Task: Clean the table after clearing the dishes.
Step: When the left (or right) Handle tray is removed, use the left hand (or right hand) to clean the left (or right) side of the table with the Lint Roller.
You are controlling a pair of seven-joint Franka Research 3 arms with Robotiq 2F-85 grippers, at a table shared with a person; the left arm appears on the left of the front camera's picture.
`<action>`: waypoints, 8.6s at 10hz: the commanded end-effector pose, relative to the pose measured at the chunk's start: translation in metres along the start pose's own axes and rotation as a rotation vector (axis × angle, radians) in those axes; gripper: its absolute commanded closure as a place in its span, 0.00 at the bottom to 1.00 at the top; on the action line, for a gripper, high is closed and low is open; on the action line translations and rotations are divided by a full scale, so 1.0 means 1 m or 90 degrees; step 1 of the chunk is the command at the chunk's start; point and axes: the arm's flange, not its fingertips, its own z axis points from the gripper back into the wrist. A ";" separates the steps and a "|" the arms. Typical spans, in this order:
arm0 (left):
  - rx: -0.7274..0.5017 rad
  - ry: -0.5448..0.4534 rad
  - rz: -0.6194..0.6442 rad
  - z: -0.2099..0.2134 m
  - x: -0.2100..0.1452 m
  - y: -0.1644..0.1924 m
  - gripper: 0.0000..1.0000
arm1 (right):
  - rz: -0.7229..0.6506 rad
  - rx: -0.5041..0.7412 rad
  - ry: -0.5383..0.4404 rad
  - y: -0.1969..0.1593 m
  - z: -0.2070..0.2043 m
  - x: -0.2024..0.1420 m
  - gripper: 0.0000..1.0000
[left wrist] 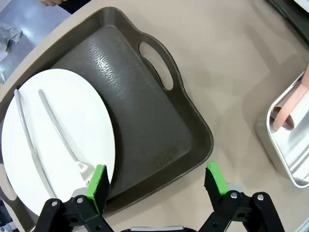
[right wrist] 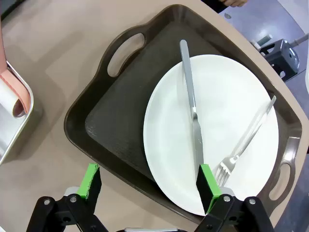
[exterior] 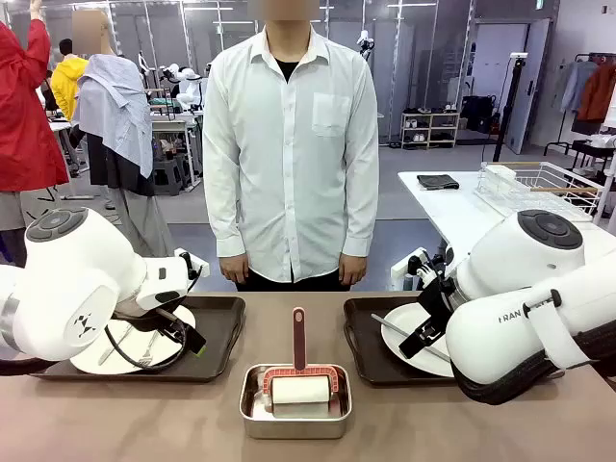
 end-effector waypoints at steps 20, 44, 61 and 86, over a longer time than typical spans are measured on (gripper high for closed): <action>-0.058 0.002 0.011 0.018 0.028 0.021 0.00 | -0.003 0.053 0.013 -0.028 0.022 0.026 0.00; -0.212 -0.301 0.588 0.181 -0.215 0.307 0.00 | -0.718 0.325 -0.342 -0.297 0.201 -0.269 0.00; -0.212 -0.301 0.588 0.181 -0.215 0.307 0.00 | -0.718 0.325 -0.342 -0.297 0.201 -0.269 0.00; -0.300 -0.227 0.209 0.191 -0.053 0.240 0.00 | -0.718 0.325 -0.342 -0.297 0.201 -0.269 0.00</action>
